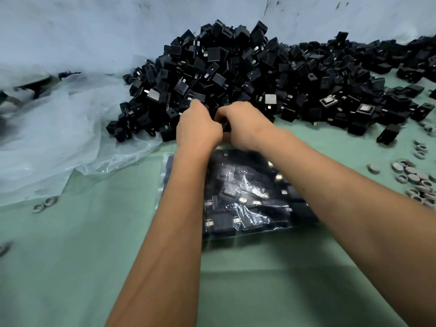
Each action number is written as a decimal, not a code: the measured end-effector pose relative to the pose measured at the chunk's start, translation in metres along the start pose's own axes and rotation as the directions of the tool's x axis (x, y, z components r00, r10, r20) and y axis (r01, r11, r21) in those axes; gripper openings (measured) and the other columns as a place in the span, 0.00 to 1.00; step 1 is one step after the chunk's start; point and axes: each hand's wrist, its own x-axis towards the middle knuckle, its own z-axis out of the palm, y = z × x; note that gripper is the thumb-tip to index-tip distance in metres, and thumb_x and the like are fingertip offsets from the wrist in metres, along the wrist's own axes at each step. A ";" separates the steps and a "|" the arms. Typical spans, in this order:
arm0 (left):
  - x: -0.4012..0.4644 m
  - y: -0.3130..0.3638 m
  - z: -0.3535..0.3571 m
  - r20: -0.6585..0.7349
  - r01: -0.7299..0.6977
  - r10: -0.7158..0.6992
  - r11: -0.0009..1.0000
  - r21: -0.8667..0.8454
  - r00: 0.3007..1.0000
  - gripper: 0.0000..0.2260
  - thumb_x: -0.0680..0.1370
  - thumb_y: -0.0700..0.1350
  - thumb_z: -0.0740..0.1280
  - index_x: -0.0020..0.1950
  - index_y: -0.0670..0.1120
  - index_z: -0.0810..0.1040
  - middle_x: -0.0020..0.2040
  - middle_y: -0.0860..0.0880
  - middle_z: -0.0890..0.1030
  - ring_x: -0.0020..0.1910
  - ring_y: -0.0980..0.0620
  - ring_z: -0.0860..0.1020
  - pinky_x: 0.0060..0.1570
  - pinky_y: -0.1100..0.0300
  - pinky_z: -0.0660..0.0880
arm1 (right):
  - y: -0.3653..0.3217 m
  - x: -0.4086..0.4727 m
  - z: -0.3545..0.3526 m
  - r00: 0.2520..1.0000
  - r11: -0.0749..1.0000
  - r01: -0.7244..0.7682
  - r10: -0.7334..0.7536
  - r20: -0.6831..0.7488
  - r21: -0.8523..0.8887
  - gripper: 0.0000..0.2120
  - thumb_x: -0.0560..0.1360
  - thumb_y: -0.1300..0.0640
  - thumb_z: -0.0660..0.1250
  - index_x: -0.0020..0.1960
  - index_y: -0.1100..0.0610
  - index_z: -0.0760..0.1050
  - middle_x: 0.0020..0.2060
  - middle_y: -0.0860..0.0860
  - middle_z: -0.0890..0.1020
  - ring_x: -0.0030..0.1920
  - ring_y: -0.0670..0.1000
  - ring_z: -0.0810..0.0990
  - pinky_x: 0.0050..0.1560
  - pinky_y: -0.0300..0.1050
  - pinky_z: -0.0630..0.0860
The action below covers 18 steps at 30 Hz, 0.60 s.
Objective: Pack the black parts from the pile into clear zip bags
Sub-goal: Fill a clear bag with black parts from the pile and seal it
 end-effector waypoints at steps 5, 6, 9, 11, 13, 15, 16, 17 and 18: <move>0.001 0.001 -0.004 -0.082 0.047 -0.049 0.999 -0.027 0.995 0.17 0.74 0.37 0.63 0.63 0.42 0.72 0.58 0.43 0.79 0.59 0.41 0.76 0.53 0.52 0.72 | -0.001 0.005 0.014 0.999 0.999 -0.030 0.031 -0.040 0.031 0.16 0.74 0.56 0.74 0.60 0.53 0.75 0.52 0.56 0.80 0.50 0.61 0.80 0.44 0.49 0.75; -0.001 0.002 -0.006 -0.092 0.040 -0.043 0.999 -0.035 0.995 0.17 0.73 0.37 0.63 0.62 0.42 0.72 0.58 0.43 0.79 0.58 0.41 0.76 0.54 0.51 0.73 | -0.001 0.004 0.014 0.998 0.998 -0.032 0.034 -0.053 0.046 0.14 0.74 0.58 0.73 0.57 0.54 0.75 0.51 0.56 0.80 0.50 0.61 0.80 0.45 0.50 0.76; -0.006 0.009 -0.005 -0.115 -0.006 0.001 0.999 -0.040 0.993 0.16 0.71 0.36 0.63 0.59 0.43 0.73 0.56 0.45 0.79 0.58 0.41 0.76 0.58 0.48 0.74 | 0.005 -0.003 0.007 0.992 0.990 -0.058 0.072 -0.106 0.127 0.12 0.72 0.61 0.72 0.54 0.52 0.75 0.49 0.53 0.81 0.50 0.59 0.80 0.49 0.51 0.79; -0.010 0.015 0.000 -0.105 -0.056 0.055 0.998 -0.010 0.993 0.16 0.70 0.37 0.64 0.58 0.44 0.74 0.56 0.45 0.80 0.58 0.42 0.76 0.60 0.47 0.74 | 0.017 -0.014 -0.004 0.965 0.966 -0.096 0.149 -0.214 0.242 0.15 0.71 0.61 0.71 0.57 0.51 0.77 0.44 0.49 0.80 0.48 0.55 0.80 0.49 0.46 0.78; -0.015 0.022 0.008 -0.060 -0.122 0.121 0.992 -0.012 0.991 0.15 0.71 0.38 0.65 0.57 0.46 0.76 0.55 0.47 0.80 0.57 0.44 0.77 0.59 0.48 0.75 | 0.033 -0.033 -0.016 0.916 0.925 -0.106 0.233 -0.326 0.364 0.19 0.71 0.60 0.70 0.61 0.51 0.79 0.40 0.43 0.77 0.42 0.47 0.79 0.48 0.38 0.74; -0.020 0.032 0.017 0.017 -0.233 0.234 0.971 -0.044 0.972 0.13 0.71 0.37 0.66 0.54 0.48 0.79 0.54 0.49 0.81 0.56 0.47 0.79 0.58 0.50 0.77 | 0.051 -0.061 -0.026 0.870 0.869 -0.090 0.306 -0.387 0.486 0.19 0.72 0.61 0.70 0.62 0.50 0.81 0.40 0.40 0.78 0.38 0.42 0.77 0.47 0.36 0.75; -0.023 0.037 0.023 0.071 -0.312 0.316 0.948 -0.063 0.946 0.13 0.72 0.37 0.66 0.53 0.49 0.81 0.54 0.49 0.82 0.55 0.49 0.79 0.58 0.50 0.77 | 0.060 -0.076 -0.030 0.854 0.830 -0.070 0.337 -0.398 0.553 0.18 0.73 0.61 0.70 0.61 0.49 0.82 0.42 0.41 0.79 0.38 0.43 0.79 0.45 0.39 0.78; -0.026 0.041 0.029 0.136 -0.393 0.401 0.916 -0.078 0.906 0.12 0.73 0.37 0.68 0.52 0.49 0.82 0.54 0.49 0.82 0.54 0.49 0.79 0.58 0.50 0.77 | 0.067 -0.091 -0.032 0.840 0.780 -0.045 0.368 -0.399 0.624 0.17 0.73 0.62 0.70 0.59 0.49 0.83 0.43 0.44 0.81 0.39 0.47 0.81 0.42 0.42 0.79; -0.031 0.046 0.035 0.208 -0.466 0.474 0.880 -0.090 0.855 0.11 0.75 0.37 0.69 0.53 0.50 0.83 0.54 0.49 0.81 0.54 0.50 0.79 0.59 0.50 0.77 | 0.075 -0.106 -0.033 0.824 0.724 -0.016 0.400 -0.401 0.690 0.17 0.73 0.64 0.71 0.58 0.48 0.83 0.45 0.47 0.83 0.40 0.50 0.83 0.39 0.43 0.79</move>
